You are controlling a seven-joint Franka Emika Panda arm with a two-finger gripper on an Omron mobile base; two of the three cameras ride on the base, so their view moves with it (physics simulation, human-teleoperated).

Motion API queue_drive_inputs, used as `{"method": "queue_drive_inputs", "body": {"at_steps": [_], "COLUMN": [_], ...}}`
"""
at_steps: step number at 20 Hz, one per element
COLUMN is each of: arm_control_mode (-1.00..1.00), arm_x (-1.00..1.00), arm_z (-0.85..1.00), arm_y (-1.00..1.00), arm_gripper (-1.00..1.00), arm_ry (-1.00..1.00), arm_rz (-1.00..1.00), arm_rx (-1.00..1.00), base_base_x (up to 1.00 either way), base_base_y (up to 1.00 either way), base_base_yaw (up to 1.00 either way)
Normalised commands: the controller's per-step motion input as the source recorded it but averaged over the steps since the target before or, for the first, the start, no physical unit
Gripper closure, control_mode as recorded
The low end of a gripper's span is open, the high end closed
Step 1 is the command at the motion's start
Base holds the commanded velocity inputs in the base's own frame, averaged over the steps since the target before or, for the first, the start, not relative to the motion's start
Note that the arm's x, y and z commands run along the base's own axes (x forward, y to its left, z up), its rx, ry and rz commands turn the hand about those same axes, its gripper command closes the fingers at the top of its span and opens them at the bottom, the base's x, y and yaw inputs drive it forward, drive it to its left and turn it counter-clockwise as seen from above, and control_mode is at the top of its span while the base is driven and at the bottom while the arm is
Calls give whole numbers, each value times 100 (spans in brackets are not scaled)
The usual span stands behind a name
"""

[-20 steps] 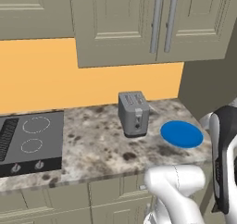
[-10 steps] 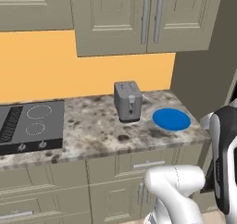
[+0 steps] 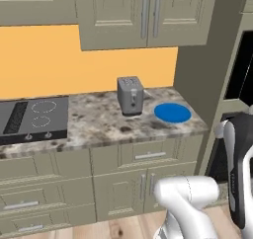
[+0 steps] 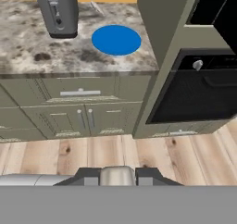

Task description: Pick the mushroom from the counter and place it in the microwave. Then turn on the microwave.

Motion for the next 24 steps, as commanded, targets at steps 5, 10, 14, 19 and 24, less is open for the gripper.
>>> {"method": "queue_drive_inputs", "body": {"at_steps": [5, 10, 14, 19, 24], "arm_control_mode": [100, 100, 100, 100, 100], "arm_x": [0, 0, 0, 0, 0], "arm_z": [0, 0, 0, 0, 0], "arm_y": [0, 0, 0, 0, 0], "arm_gripper": [100, 100, 100, 100, 100], "arm_ry": [0, 0, 0, 0, 0], "arm_rz": [0, 0, 0, 0, 0], "arm_rx": [0, 0, 0, 0, 0], "base_base_x": [-62, -60, -59, -57, -52], "base_base_y": [2, 3, 4, 6, 5], "base_base_yaw": [-4, -5, -5, -6, -7]}}
